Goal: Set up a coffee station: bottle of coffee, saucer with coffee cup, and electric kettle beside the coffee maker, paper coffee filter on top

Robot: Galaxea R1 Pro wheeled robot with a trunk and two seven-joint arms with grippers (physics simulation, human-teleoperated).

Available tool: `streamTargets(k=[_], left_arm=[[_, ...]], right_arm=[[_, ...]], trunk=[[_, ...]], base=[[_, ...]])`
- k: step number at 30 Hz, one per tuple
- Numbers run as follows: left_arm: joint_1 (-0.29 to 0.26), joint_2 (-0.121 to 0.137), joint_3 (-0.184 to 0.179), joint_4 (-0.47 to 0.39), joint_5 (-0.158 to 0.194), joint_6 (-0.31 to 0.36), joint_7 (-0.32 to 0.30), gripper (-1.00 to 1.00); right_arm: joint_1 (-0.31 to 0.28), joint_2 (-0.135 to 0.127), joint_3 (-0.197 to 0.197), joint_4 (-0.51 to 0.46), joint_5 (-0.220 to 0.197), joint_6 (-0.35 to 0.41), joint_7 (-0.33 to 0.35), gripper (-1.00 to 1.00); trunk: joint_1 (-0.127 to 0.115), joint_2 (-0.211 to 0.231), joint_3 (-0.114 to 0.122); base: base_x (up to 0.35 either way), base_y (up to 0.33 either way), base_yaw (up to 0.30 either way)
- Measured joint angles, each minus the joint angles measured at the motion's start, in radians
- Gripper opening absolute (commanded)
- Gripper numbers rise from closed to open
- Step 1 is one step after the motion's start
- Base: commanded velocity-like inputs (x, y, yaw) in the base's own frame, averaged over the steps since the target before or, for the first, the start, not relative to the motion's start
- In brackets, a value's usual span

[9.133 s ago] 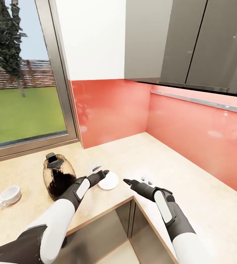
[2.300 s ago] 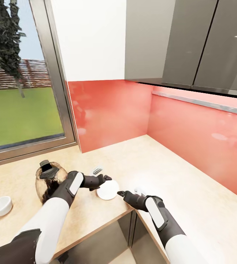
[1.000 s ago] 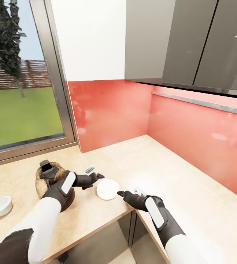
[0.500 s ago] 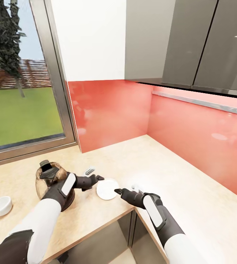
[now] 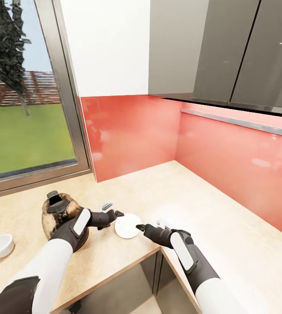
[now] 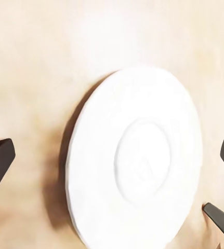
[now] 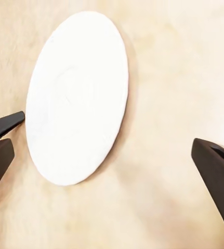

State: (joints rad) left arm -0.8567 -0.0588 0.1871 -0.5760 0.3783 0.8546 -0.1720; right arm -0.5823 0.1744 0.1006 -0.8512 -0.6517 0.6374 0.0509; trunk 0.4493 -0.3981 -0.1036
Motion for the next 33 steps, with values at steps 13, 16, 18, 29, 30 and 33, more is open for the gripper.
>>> streamTargets(k=[13, 16, 18, 29, 30, 33], left_arm=[[0.001, -0.001, 0.0, 0.001, -0.005, -0.052, -0.001, 1.0], [0.019, -0.004, 0.003, -0.008, 0.006, -0.055, -0.006, 1.0], [0.03, -0.004, 0.004, -0.017, 0.009, -0.056, -0.005, 1.0], [0.036, -0.004, 0.008, -0.012, 0.022, -0.058, -0.007, 1.0], [0.037, -0.004, 0.01, -0.012, 0.023, -0.057, -0.007, 1.0], [0.037, -0.003, 0.013, -0.009, 0.026, -0.054, -0.011, 1.0]], right_arm=[[0.0, 0.0, 0.0, 0.001, 0.001, 0.0, -0.001, 1.0], [0.0, 0.0, -0.001, 0.005, 0.003, -0.001, -0.002, 1.0], [0.0, 0.0, -0.002, 0.007, 0.006, -0.002, -0.002, 1.0], [0.0, 0.0, -0.003, 0.014, 0.006, -0.003, -0.002, 1.0], [0.001, 0.0, -0.003, 0.015, 0.006, -0.002, -0.002, 1.0], [0.001, 0.0, -0.003, 0.014, 0.006, -0.002, -0.002, 1.0]], trunk=[[0.0, 0.0, 0.0], [0.0, 0.0, 0.0], [0.0, 0.0, 0.0], [0.0, 0.0, 0.0], [0.0, 0.0, 0.0], [0.0, 0.0, 0.0]], base=[[0.056, 0.0, 0.0], [0.013, 0.0, 0.0], [0.002, 0.0, 0.0], [0.0, 0.0, 0.0], [0.0, 0.0, 0.0], [0.0, 0.0, 0.0]])
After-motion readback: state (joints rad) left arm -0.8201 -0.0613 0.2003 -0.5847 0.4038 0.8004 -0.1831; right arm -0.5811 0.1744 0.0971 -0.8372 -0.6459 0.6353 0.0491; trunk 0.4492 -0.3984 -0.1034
